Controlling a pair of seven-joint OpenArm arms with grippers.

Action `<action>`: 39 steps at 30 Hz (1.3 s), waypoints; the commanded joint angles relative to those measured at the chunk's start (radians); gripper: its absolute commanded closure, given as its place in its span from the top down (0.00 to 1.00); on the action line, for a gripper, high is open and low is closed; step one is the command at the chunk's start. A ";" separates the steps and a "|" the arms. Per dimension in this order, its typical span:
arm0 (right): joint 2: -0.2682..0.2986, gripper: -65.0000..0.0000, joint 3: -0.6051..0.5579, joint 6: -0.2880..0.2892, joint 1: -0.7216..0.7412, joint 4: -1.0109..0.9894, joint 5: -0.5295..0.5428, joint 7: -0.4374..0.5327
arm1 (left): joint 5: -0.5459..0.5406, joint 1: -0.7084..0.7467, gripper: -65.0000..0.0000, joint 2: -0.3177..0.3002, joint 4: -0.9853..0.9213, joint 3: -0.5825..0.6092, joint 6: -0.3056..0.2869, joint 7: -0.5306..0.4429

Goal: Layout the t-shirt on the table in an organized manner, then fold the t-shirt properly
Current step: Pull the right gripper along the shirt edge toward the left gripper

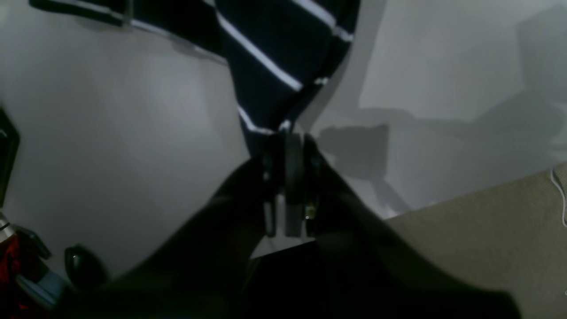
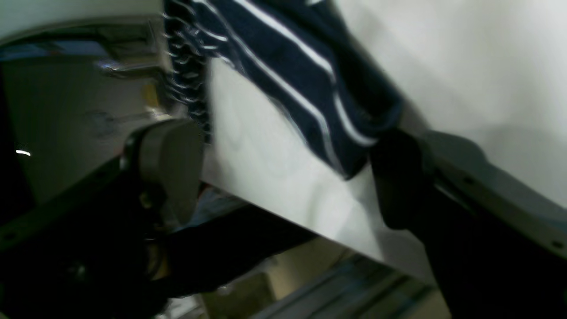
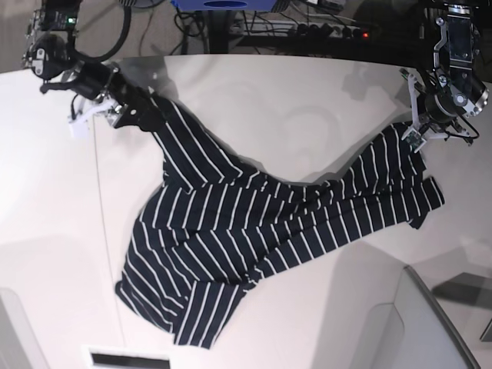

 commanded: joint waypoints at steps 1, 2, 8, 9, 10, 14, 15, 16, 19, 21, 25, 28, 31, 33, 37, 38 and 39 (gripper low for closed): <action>0.006 0.83 0.006 0.011 0.013 0.018 0.008 0.005 | 0.005 -0.005 0.00 -0.019 0.013 -0.005 0.006 -0.004; 0.005 0.82 0.005 0.011 0.019 0.018 -0.006 0.005 | 0.005 -0.005 0.00 -0.019 0.013 -0.005 0.006 -0.004; 0.002 0.50 -0.001 0.017 0.021 0.018 -0.023 0.002 | 0.005 -0.004 0.00 -0.017 0.011 -0.005 0.006 -0.004; 0.003 0.37 -0.003 0.017 0.022 0.018 -0.023 0.000 | 0.005 -0.004 0.00 -0.017 0.011 -0.005 0.006 -0.004; 0.006 0.24 -0.003 0.018 0.028 0.018 -0.023 -0.004 | 0.005 -0.004 0.00 -0.017 0.011 -0.005 0.006 -0.004; 0.010 0.05 -0.004 0.020 0.042 0.027 -0.023 -0.052 | 0.005 -0.004 0.00 -0.016 0.011 -0.005 0.006 -0.004; 0.013 0.05 -0.004 0.020 0.042 0.041 -0.026 -0.072 | 0.005 -0.004 0.00 -0.014 0.011 -0.004 0.006 -0.004; 0.017 0.05 -0.006 0.020 0.042 0.060 -0.029 -0.093 | 0.005 -0.004 0.00 -0.014 0.011 -0.004 0.006 -0.004; 0.039 0.04 -0.084 0.020 0.038 0.130 -0.050 -0.147 | 0.005 -0.004 0.00 -0.014 0.011 -0.004 0.006 -0.004; 0.071 0.04 -0.164 0.015 0.036 0.171 -0.052 -0.162 | 0.005 -0.004 0.00 -0.014 0.011 -0.004 0.006 -0.004; 0.151 0.04 -0.327 0.011 0.022 0.229 -0.052 -0.158 | 0.005 -0.004 0.00 -0.017 0.011 -0.004 0.006 -0.004; 0.238 0.04 -0.454 0.011 0.022 0.266 -0.053 -0.142 | 0.005 -0.002 0.00 -0.022 0.010 -0.004 0.006 -0.004; 0.326 0.04 -0.578 0.011 0.028 0.268 -0.053 -0.090 | 0.005 -0.004 0.00 -0.025 -0.016 -0.011 0.006 -0.004; 0.367 0.04 -0.646 0.009 0.041 0.261 -0.053 -0.049 | 0.005 -0.007 0.00 -0.039 -0.036 -0.010 0.006 -0.005; 0.395 0.04 -0.738 -0.057 0.048 0.243 -0.053 -0.010 | 0.005 -0.008 0.00 -0.050 -0.049 -0.007 0.006 -0.005; 0.392 0.04 -0.755 -0.087 0.050 0.242 -0.053 -0.010 | 0.005 -0.007 0.00 -0.050 -0.050 -0.007 0.006 -0.005; 0.390 0.04 -0.776 -0.123 0.051 0.237 -0.053 -0.010 | 0.005 -0.007 0.00 -0.050 -0.050 -0.010 0.006 -0.007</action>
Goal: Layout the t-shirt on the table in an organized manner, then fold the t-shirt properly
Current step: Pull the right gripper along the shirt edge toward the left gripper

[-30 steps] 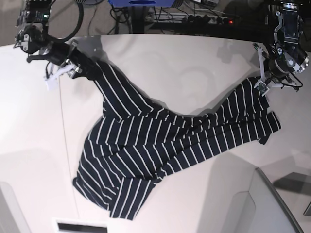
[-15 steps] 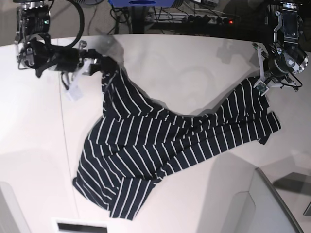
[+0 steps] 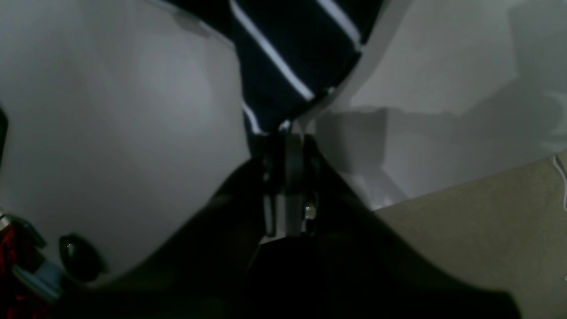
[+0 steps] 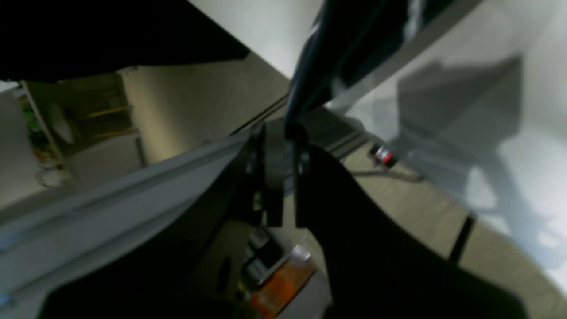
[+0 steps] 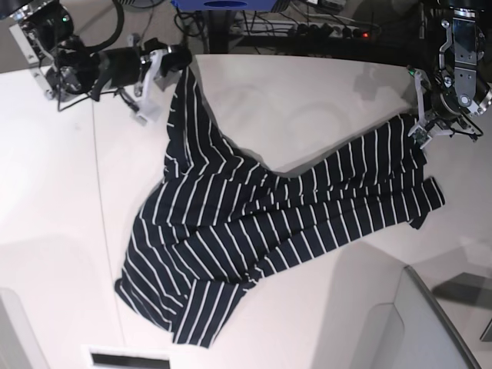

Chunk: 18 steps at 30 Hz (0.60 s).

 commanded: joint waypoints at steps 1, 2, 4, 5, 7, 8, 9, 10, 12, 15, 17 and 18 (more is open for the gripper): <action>0.005 0.04 -0.019 -0.017 0.008 0.012 0.021 0.008 | 0.005 -0.002 0.00 -0.018 0.011 -0.011 0.006 -0.002; 0.005 0.04 -0.039 -0.035 0.009 0.012 0.021 0.022 | 0.005 -0.002 0.00 -0.018 0.015 -0.011 0.006 -0.002; 0.005 0.04 -0.095 -0.059 0.018 0.009 0.020 0.063 | 0.005 0.000 0.00 -0.018 0.017 -0.011 0.006 -0.002; 0.009 0.04 -0.120 -0.070 0.028 0.005 0.013 0.083 | 0.005 0.001 0.00 -0.018 0.015 -0.011 0.006 -0.002; 0.009 0.04 -0.154 -0.101 0.034 -0.022 -0.022 0.114 | 0.005 0.001 0.00 -0.018 0.014 -0.011 0.006 -0.002; 0.008 0.03 -0.157 -0.118 0.032 -0.037 -0.039 0.123 | 0.005 0.001 0.00 -0.019 0.014 -0.011 0.006 -0.002; 0.006 0.04 -0.152 -0.133 0.026 -0.041 -0.049 0.138 | 0.005 0.001 0.00 -0.019 0.014 -0.012 0.006 -0.002; 0.006 0.04 -0.140 -0.139 0.012 -0.040 -0.042 0.163 | 0.005 0.001 0.00 -0.019 0.014 -0.012 0.006 -0.002; 0.006 0.05 -0.094 -0.138 -0.043 -0.005 -0.003 0.233 | 0.005 0.003 0.00 -0.027 0.014 -0.012 0.006 -0.002; 0.005 0.09 -0.023 -0.135 -0.137 0.074 0.061 0.350 | 0.005 0.003 0.00 -0.030 0.015 -0.012 0.006 -0.002; 0.005 0.22 -0.006 -0.138 -0.166 0.120 0.058 0.414 | 0.005 0.004 0.00 -0.031 0.017 -0.012 0.006 -0.002; 0.005 0.32 -0.005 -0.141 -0.169 0.132 0.030 0.437 | 0.005 0.010 0.00 -0.031 0.017 -0.012 0.006 -0.002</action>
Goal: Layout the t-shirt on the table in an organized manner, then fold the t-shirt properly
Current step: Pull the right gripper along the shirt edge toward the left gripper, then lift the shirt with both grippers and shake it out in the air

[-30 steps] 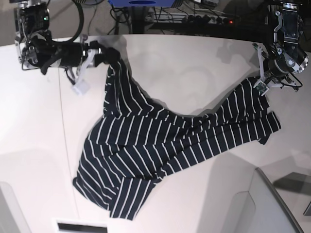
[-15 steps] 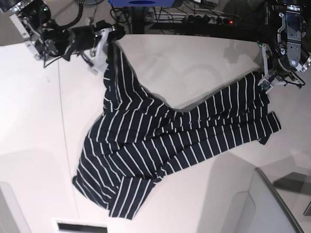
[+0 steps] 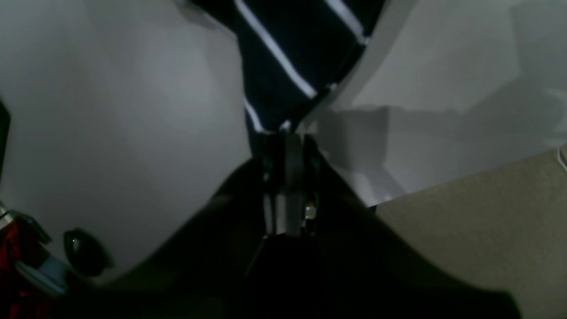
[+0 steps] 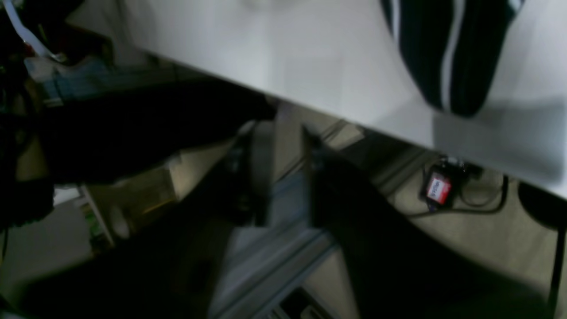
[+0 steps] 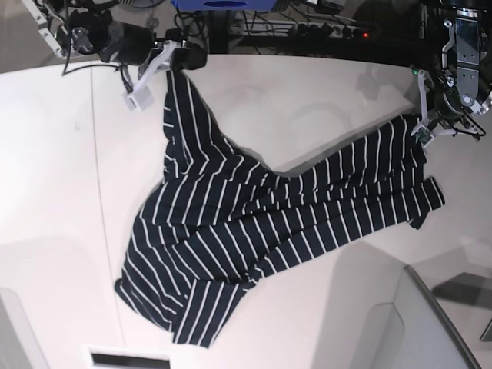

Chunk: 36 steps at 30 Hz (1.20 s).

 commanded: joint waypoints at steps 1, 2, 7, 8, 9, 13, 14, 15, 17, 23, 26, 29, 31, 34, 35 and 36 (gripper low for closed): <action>0.008 0.45 0.012 0.006 0.007 0.025 -0.023 0.031 | 0.005 0.002 0.00 -0.017 0.016 -0.010 0.006 -0.002; 0.008 0.55 0.014 0.005 0.007 0.031 -0.065 0.041 | 0.005 0.002 0.00 -0.017 0.016 -0.010 0.006 -0.002; -0.021 0.87 0.006 -0.097 0.036 0.025 -0.361 0.073 | 0.005 0.002 0.00 -0.017 0.016 -0.010 0.006 -0.002; -0.031 0.87 0.008 -0.098 0.044 0.022 -0.410 0.073 | 0.005 0.002 0.00 -0.017 0.016 -0.010 0.006 -0.002; -0.044 0.87 0.009 -0.098 0.055 0.013 -0.454 0.073 | 0.005 0.002 0.00 -0.017 0.016 -0.010 0.006 -0.002; -0.064 0.87 0.006 -0.098 0.114 -0.035 -0.520 0.073 | 0.005 0.002 0.00 -0.017 0.017 -0.010 0.006 -0.002; -0.072 0.87 0.005 -0.098 0.128 -0.047 -0.520 0.073 | 0.005 0.002 0.00 -0.017 0.017 -0.010 0.006 -0.002; -0.084 0.87 0.005 -0.098 0.141 -0.055 -0.520 0.073 | 0.005 0.002 0.00 -0.017 0.017 -0.010 0.006 -0.002; -0.100 0.86 0.005 -0.098 0.154 -0.064 -0.523 0.069 | 0.005 0.002 0.00 -0.017 0.017 -0.010 0.006 -0.002; -0.149 0.64 -0.018 -0.097 0.194 -0.144 -0.527 0.067 | 0.005 0.007 0.00 -0.015 0.017 -0.010 0.006 -0.002; -0.146 0.55 -0.093 -0.097 0.205 -0.144 -0.523 0.067 | 0.005 0.007 0.00 -0.015 0.017 -0.010 0.006 -0.002; -0.146 0.36 -0.118 -0.098 0.205 -0.142 -0.523 0.067 | 0.005 0.005 0.00 -0.015 0.017 -0.010 0.006 -0.002; -0.144 0.13 -0.120 -0.098 0.203 -0.137 -0.520 0.067 | 0.005 0.005 0.00 -0.015 0.017 -0.010 0.006 -0.002; -0.118 0.02 -0.112 -0.101 0.170 -0.085 -0.522 0.049 | 0.005 0.001 0.00 -0.017 0.017 -0.010 0.006 -0.002; -0.106 0.02 -0.112 -0.103 0.164 -0.059 -0.520 0.046 | 0.005 -0.003 0.00 -0.018 0.017 -0.010 0.006 -0.004; -0.092 0.01 -0.112 -0.103 0.159 -0.021 -0.522 0.044 | 0.005 -0.004 0.00 -0.020 0.017 -0.011 0.006 -0.004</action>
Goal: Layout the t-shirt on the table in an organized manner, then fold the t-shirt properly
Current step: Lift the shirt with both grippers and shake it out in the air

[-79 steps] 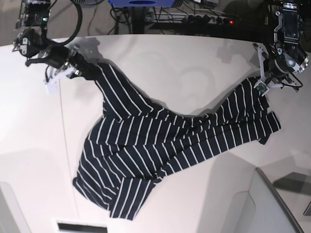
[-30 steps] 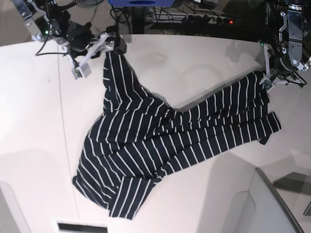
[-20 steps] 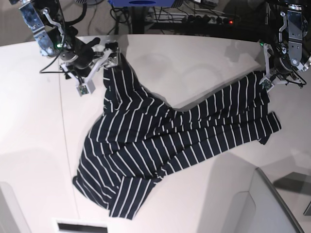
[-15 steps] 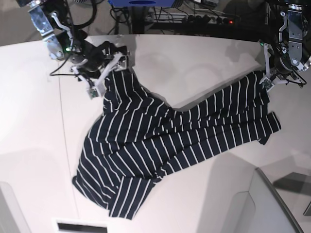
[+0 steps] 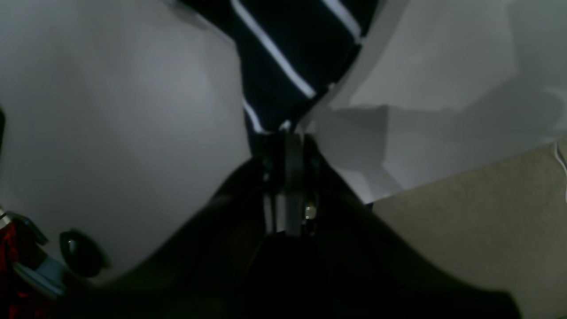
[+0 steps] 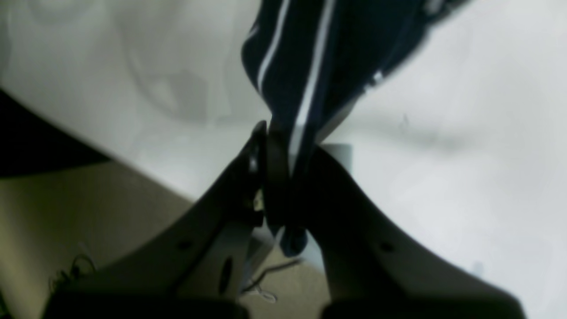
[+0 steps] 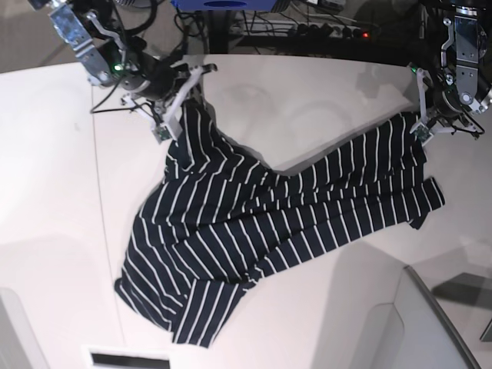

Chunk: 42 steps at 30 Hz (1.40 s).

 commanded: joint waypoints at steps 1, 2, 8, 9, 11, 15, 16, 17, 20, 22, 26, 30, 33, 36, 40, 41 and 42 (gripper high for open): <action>0.016 0.01 0.001 0.010 0.003 0.057 0.007 0.012 | 0.005 -0.007 0.00 -0.029 0.016 -0.011 0.006 -0.004; 0.031 0.01 0.003 0.010 0.002 0.085 0.007 0.003 | 0.005 -0.007 0.00 -0.038 0.016 -0.008 0.006 -0.004; 0.080 0.01 0.135 -0.008 0.016 0.232 0.001 -0.111 | 0.005 -0.104 0.00 -0.078 0.034 -0.005 0.001 -0.004; 0.099 0.01 0.159 -0.008 0.026 0.260 -0.001 -0.137 | 0.005 -0.118 0.00 -0.091 0.051 -0.004 0.001 -0.004; 0.134 0.01 0.200 -0.008 0.066 0.323 -0.001 -0.192 | 0.005 -0.154 0.00 -0.106 0.099 -0.004 0.000 0.001; 0.181 0.01 0.230 -0.008 0.164 0.395 0.001 -0.293 | 0.005 -0.230 0.00 -0.112 0.171 -0.002 0.000 0.002; 0.185 0.01 0.230 -0.008 0.194 0.397 0.001 -0.313 | 0.005 -0.248 0.00 -0.111 0.182 -0.002 0.000 0.002; 0.186 0.01 0.228 -0.008 0.227 0.398 0.001 -0.333 | 0.005 -0.270 0.00 -0.107 0.191 -0.002 0.000 0.002; 0.186 0.01 0.227 -0.008 0.325 0.401 0.001 -0.370 | 0.005 -0.343 0.00 -0.106 0.195 -0.002 0.000 0.002; 0.186 0.01 0.227 -0.007 0.401 0.401 0.001 -0.392 | 0.005 -0.395 0.00 -0.104 0.195 -0.002 0.000 0.007; 0.218 0.01 0.222 -0.007 0.488 0.401 0.006 -0.401 | -0.005 -0.478 0.00 -0.101 0.218 -0.002 -0.002 0.105; 0.224 0.01 0.230 -0.008 0.419 0.401 -0.001 -0.402 | 0.001 -0.412 0.00 -0.101 0.261 -0.001 -0.037 0.120; 0.229 0.01 0.230 -0.008 0.275 0.400 -0.022 -0.401 | 0.002 -0.277 0.00 -0.101 0.294 -0.010 -0.040 0.117; 0.228 0.01 0.230 -0.008 0.108 0.400 -0.172 -0.401 | 0.002 -0.115 0.00 -0.104 0.335 -0.013 -0.040 0.114; 0.185 0.01 0.230 -0.007 -0.081 0.398 -0.395 -0.386 | 0.004 0.062 0.00 -0.091 0.343 -0.065 -0.039 0.036; 0.174 0.01 0.230 -0.007 -0.121 0.398 -0.438 -0.363 | 0.005 0.085 0.00 -0.080 0.341 -0.076 -0.039 0.014; 0.171 0.01 0.230 -0.007 -0.150 0.398 -0.473 -0.341 | 0.005 0.102 0.00 -0.075 0.341 -0.088 -0.039 0.002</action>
